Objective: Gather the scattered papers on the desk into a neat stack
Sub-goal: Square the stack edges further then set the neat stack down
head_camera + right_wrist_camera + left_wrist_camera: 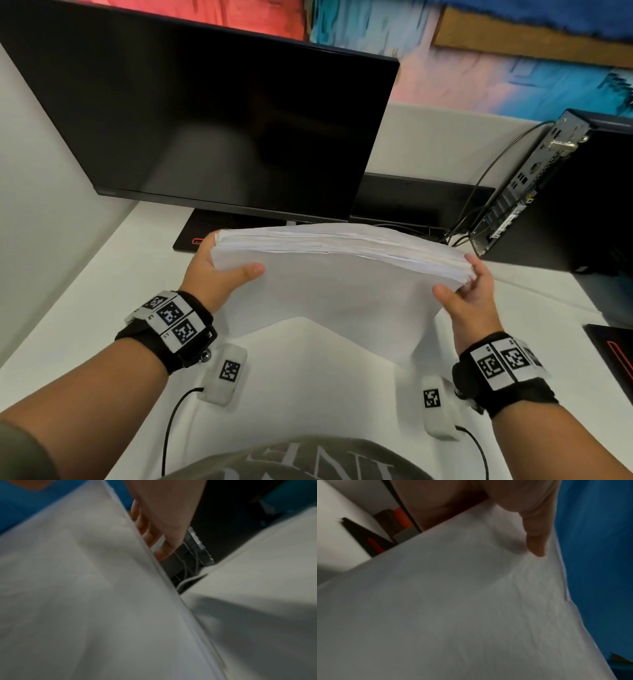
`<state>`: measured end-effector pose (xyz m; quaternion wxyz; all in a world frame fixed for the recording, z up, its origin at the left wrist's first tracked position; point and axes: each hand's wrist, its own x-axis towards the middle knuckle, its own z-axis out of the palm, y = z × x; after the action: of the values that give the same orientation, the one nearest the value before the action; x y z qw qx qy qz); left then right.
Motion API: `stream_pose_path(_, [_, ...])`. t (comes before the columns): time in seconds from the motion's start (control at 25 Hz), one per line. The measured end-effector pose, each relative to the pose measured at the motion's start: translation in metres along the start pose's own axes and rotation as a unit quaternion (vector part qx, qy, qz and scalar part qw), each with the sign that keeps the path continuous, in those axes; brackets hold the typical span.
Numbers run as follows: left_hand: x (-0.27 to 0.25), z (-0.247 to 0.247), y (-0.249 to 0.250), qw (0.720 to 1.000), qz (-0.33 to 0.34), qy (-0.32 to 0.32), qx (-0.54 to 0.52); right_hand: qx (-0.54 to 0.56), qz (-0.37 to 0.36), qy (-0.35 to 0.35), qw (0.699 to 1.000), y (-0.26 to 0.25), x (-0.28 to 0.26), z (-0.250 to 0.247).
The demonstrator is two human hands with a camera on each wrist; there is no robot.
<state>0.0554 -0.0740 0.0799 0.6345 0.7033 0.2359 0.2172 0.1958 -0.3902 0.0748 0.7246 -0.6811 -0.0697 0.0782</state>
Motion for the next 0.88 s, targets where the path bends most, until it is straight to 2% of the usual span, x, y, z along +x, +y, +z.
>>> stream_pose_path(0.12, [-0.003,0.004,-0.010,0.998,-0.066,-0.001,0.007,0.016,0.099,-0.011,0.995,0.016,-0.016,0.002])
stream_pose_path(0.24, [-0.011,0.013,-0.005,0.997,-0.061,0.046,-0.003,-0.034,0.125,0.047,0.990,0.010,-0.029,0.020])
stream_pose_path(0.36, [-0.022,0.015,0.007,0.994,-0.015,0.083,-0.065,-0.002,0.064,0.072,0.995,0.004,-0.032,0.024])
stream_pose_path(0.44, [-0.026,0.010,0.013,0.996,0.019,0.076,-0.052,-0.008,0.001,0.054,0.999,-0.004,-0.035,0.026])
stream_pose_path(0.56, [-0.026,0.003,0.018,0.997,0.044,0.059,-0.030,0.018,-0.041,0.054,0.998,-0.010,-0.029,0.025])
stream_pose_path(0.68, [-0.022,0.004,0.028,0.996,0.043,0.059,-0.054,0.016,-0.031,0.078,0.996,-0.018,-0.023,0.028])
stream_pose_path(0.88, [-0.016,0.010,0.036,0.988,0.029,0.118,-0.094,0.000,-0.037,0.121,0.992,-0.032,-0.007,0.033])
